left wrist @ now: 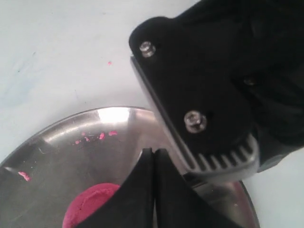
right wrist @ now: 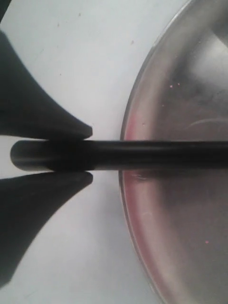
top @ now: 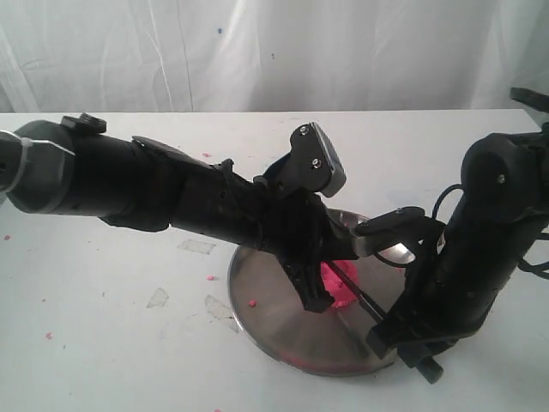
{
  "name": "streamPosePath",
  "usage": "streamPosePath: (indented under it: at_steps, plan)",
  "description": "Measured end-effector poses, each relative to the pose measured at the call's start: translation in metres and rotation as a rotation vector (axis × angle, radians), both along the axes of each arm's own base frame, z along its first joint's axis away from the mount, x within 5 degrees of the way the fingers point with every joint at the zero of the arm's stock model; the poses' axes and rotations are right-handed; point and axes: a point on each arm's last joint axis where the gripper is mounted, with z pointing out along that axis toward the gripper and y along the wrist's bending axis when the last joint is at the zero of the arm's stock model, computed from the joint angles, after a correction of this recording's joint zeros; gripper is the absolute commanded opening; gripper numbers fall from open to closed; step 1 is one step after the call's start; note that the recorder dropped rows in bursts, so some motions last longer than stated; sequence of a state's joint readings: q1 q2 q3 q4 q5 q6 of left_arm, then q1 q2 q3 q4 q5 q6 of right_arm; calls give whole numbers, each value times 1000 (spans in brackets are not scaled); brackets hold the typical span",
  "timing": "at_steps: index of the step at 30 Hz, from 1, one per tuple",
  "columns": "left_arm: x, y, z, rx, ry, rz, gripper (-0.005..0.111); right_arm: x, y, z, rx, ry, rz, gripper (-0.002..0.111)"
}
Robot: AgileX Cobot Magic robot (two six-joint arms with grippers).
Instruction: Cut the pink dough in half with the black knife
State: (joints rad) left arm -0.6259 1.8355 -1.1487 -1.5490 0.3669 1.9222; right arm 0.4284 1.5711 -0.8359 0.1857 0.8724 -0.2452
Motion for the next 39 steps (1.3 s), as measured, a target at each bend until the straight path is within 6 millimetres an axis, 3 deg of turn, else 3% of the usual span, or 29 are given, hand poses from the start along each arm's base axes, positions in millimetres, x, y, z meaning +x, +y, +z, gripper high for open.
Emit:
streamPosePath:
  at_steps: [21,26,32,36,39]
  plan:
    - [13,3,-10,51,-28,83,0,2,1,-1,0,-10,-16,0]
    - [41,22,-19,-28,63,209,0,2,1,-1,0,-10,-17,0]
    - [57,49,0,-247,108,101,0,0,0,-1,-9,17,-13,0]
    - [56,49,4,-304,121,37,0,0,0,-1,-10,20,-13,0]
    - [57,46,-12,-312,168,10,0,-1,0,-1,-10,22,-13,0]
